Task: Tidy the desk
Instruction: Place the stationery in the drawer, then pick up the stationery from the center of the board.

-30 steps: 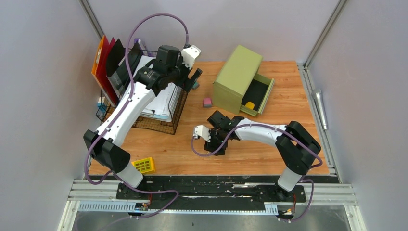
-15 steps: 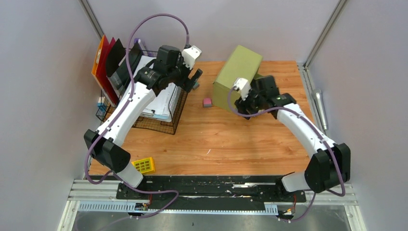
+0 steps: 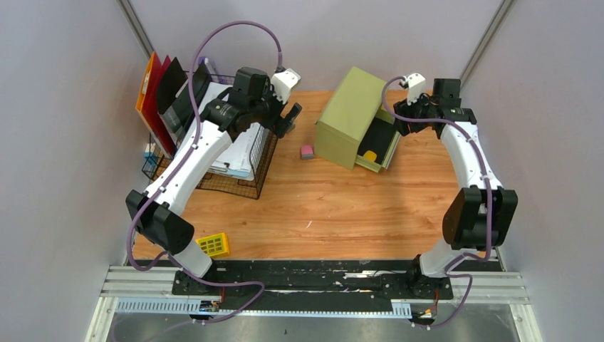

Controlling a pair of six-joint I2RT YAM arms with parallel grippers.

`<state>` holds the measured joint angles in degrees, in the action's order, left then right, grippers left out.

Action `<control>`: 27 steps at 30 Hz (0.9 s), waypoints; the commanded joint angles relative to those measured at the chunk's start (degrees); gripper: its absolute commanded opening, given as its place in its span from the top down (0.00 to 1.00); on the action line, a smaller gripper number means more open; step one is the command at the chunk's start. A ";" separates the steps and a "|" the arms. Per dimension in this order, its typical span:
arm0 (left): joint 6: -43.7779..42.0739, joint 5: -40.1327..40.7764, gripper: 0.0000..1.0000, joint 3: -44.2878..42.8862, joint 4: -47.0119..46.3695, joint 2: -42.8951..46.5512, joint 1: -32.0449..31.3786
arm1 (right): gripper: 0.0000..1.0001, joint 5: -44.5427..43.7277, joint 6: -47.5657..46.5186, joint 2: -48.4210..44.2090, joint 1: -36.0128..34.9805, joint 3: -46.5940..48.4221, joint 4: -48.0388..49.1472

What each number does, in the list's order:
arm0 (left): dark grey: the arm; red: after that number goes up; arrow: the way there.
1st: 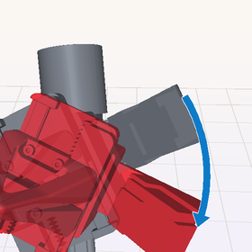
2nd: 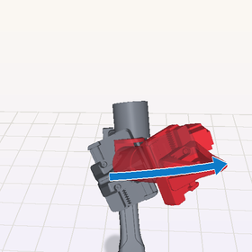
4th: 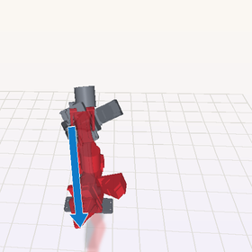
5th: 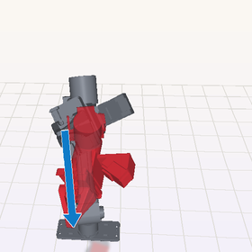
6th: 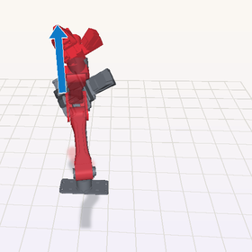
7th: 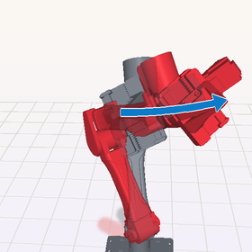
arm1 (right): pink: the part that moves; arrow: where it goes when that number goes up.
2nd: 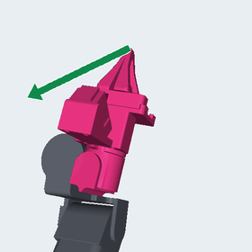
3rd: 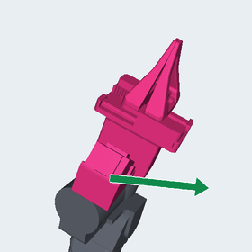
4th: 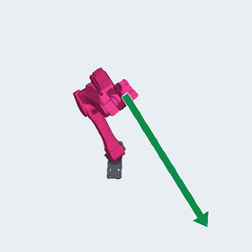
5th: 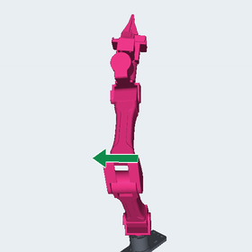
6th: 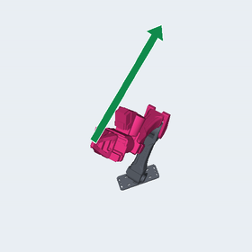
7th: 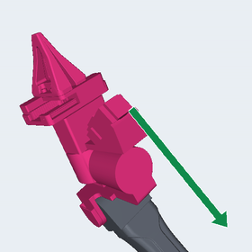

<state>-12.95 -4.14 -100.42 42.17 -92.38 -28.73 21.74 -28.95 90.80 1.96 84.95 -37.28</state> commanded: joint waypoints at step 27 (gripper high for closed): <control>0.13 -1.77 0.00 1.66 -2.51 2.28 0.25 | 0.00 13.08 3.72 10.59 2.48 10.07 2.94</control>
<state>-12.78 -5.17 -99.33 41.91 -92.31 -28.73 26.94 -26.81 109.30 4.64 96.36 -36.07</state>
